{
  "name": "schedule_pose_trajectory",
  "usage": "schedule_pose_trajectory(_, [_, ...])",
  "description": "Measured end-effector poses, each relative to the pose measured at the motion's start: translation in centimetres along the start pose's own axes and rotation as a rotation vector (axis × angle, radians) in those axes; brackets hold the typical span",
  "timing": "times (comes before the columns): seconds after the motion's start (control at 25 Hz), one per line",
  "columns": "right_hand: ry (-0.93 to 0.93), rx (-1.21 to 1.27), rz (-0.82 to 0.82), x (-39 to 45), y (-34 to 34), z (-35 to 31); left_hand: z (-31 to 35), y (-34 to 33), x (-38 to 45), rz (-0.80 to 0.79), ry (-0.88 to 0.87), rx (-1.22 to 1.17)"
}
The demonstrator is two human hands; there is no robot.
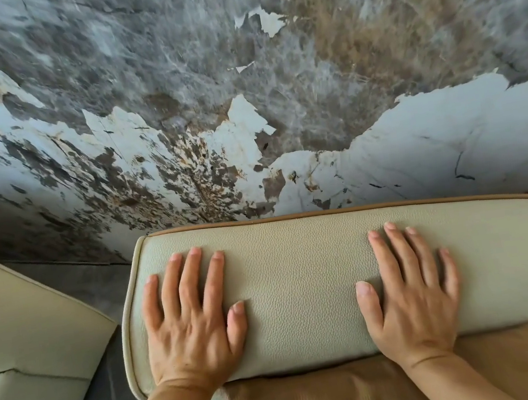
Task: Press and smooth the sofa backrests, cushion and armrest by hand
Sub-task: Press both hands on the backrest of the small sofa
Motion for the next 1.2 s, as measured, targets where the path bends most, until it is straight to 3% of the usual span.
schedule_pose_trajectory(1.2, [-0.079, -0.059, 0.145, 7.4, -4.7, 0.9, 0.8, -5.1, 9.8, 0.017, -0.097, -0.043])
Point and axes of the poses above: each hand's wrist, its own x-axis towards the middle knuckle, its own y-axis out of the back of the hand, z = x × y, the point moved 2 cm from there along x, towards the middle knuckle, and after that the axes turned 6 degrees about -x, right-handed, at the moved point
